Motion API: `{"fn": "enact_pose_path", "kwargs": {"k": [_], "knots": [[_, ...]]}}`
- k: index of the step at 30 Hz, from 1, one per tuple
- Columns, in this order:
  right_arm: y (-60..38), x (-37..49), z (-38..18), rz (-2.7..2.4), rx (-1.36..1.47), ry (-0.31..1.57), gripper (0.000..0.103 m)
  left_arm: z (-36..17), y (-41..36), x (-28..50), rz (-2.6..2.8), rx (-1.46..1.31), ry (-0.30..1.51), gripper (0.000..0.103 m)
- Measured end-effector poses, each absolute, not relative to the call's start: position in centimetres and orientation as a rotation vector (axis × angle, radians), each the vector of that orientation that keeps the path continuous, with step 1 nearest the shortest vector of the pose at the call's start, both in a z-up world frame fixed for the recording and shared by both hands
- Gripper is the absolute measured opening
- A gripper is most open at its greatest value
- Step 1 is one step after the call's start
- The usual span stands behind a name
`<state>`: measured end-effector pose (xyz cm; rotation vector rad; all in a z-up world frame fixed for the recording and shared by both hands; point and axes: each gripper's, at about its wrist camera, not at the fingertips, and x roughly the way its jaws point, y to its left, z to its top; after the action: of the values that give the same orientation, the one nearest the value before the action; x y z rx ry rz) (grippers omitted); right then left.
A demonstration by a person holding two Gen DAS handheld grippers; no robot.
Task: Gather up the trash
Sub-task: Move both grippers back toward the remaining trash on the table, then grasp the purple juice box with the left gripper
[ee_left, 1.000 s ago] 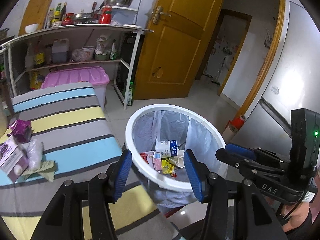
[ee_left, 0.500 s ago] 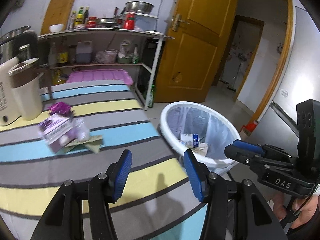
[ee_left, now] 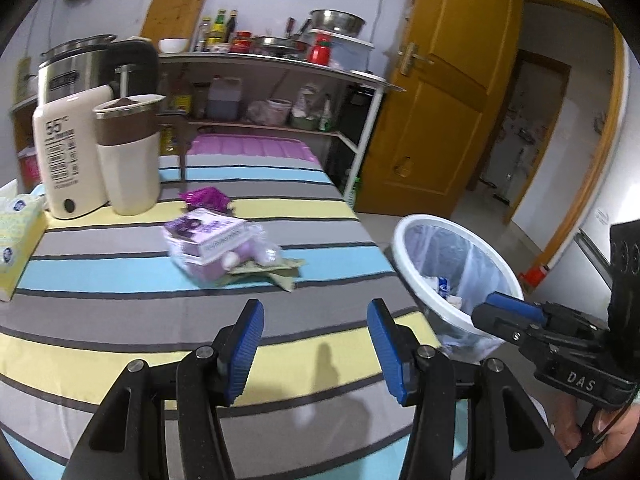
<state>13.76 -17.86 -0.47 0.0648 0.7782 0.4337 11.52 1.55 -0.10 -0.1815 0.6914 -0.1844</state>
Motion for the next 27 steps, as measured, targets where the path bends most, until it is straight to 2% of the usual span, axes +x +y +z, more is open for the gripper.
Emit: {"fn": "enact_pose_path", "kwargs": {"k": [14, 16, 18, 27], "knots": [[-15.9, 16.3, -0.6, 0.476, 0.045, 0.777, 0.037, -0.3, 5.9, 16.4, -0.002, -0.271, 0.702, 0.056], [-15.7, 16.7, -0.7, 0.48, 0.042, 0.78, 0.037, -0.6, 6.0, 17.3, 0.022, -0.282, 0.711, 0.058], [-15.6, 17.0, -0.9, 0.483, 0.042, 0.784, 0.037, -0.8, 6.0, 18.2, 0.049, -0.29, 0.716, 0.063], [-15.1, 18.4, -1.5, 0.487, 0.043, 0.799, 0.037, -2.4, 6.0, 21.6, 0.163, -0.264, 0.749, 0.066]]}}
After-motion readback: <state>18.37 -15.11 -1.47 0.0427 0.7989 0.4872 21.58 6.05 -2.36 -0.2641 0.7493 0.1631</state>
